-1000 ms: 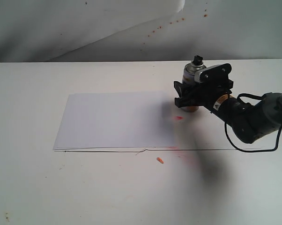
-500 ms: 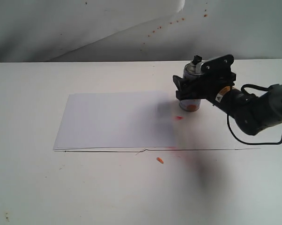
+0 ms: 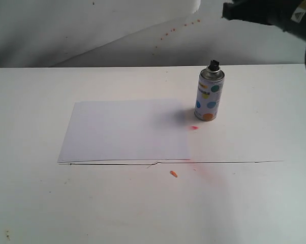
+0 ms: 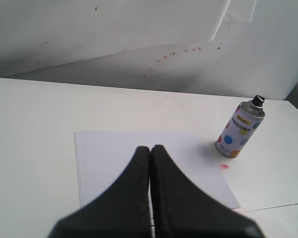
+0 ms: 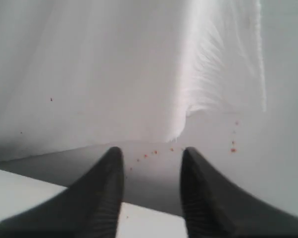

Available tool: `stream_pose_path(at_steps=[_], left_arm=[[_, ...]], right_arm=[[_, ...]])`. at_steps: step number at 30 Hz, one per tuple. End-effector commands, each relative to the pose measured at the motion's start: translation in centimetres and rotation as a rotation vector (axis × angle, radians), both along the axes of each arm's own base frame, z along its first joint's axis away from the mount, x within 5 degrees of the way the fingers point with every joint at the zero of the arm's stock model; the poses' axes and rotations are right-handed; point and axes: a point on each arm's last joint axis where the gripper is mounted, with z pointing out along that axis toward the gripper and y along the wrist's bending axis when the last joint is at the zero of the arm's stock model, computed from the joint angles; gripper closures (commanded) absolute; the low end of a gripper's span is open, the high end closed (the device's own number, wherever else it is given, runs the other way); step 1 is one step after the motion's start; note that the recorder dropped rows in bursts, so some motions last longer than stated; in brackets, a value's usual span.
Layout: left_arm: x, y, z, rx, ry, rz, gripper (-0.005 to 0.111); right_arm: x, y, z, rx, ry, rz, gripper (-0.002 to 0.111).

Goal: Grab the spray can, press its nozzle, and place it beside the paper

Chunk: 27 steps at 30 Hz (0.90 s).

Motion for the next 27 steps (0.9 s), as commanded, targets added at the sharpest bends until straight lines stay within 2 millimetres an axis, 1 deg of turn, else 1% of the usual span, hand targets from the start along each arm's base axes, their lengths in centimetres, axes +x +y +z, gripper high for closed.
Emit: stream_pose_path(at_steps=[1,2,3,4,5,10,13,16,19,22,27], left_arm=[[-0.1,0.0,-0.2,0.007,0.0,0.0,0.107],[-0.1,0.0,-0.2,0.007,0.0,0.0,0.107],[-0.1,0.0,-0.2,0.007,0.0,0.0,0.107],[-0.1,0.0,-0.2,0.007,0.0,0.0,0.107],[-0.1,0.0,-0.2,0.007,0.0,0.0,0.107],[-0.1,0.0,-0.2,0.007,0.0,0.0,0.107],[-0.1,0.0,-0.2,0.008,-0.001,-0.001,0.107],[-0.1,0.0,-0.2,0.008,-0.001,-0.001,0.107],[-0.1,0.0,-0.2,0.008,-0.001,-0.001,0.107],[-0.1,0.0,-0.2,0.008,-0.001,-0.001,0.107],[-0.1,0.0,-0.2,0.006,0.0,0.0,0.107]], right_arm=[[-3.6,-1.5,2.7,0.028,0.149,-0.091,0.108],[-4.9,-1.9,3.5,0.031,0.135,-0.095,0.108],[-5.7,-2.0,4.0,0.037,0.119,-0.094,0.108],[-7.4,-2.4,4.6,0.045,0.091,-0.093,0.108],[-8.2,-2.6,4.7,0.05,0.082,-0.093,0.108],[-13.5,-3.7,4.5,0.178,0.062,-0.103,0.108],[-16.0,-4.2,4.3,0.213,0.035,-0.102,0.108],[-18.0,-4.7,4.2,0.223,-0.003,-0.098,0.108],[-19.6,-5.0,4.5,0.235,-0.048,-0.093,0.108],[-20.6,-5.2,5.3,0.248,-0.096,-0.086,0.108],[-21.9,-5.5,6.0,0.188,-0.166,-0.082,0.108]])
